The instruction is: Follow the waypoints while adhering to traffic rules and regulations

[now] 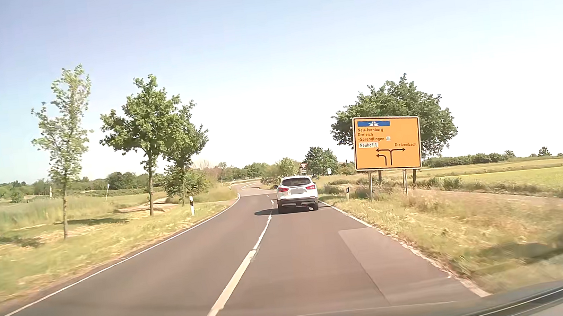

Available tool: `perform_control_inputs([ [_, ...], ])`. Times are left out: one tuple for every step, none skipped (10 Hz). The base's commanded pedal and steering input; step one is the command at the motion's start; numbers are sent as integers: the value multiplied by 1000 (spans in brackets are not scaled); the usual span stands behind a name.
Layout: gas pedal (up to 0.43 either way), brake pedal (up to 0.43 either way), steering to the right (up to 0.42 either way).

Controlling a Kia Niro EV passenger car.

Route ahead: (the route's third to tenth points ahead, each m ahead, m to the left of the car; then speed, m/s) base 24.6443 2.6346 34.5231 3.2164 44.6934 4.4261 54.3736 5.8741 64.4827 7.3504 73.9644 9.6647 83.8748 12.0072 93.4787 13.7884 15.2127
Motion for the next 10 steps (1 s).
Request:
perform_control_inputs([
  [0,30,-8],
  [0,30,-9],
  [0,30,-10],
  [0,30,-10],
  [0,30,-10],
  [0,30,-11],
  [0,30,-11],
  [0,30,-12],
  [0,30,-12],
  [0,30,-12],
])
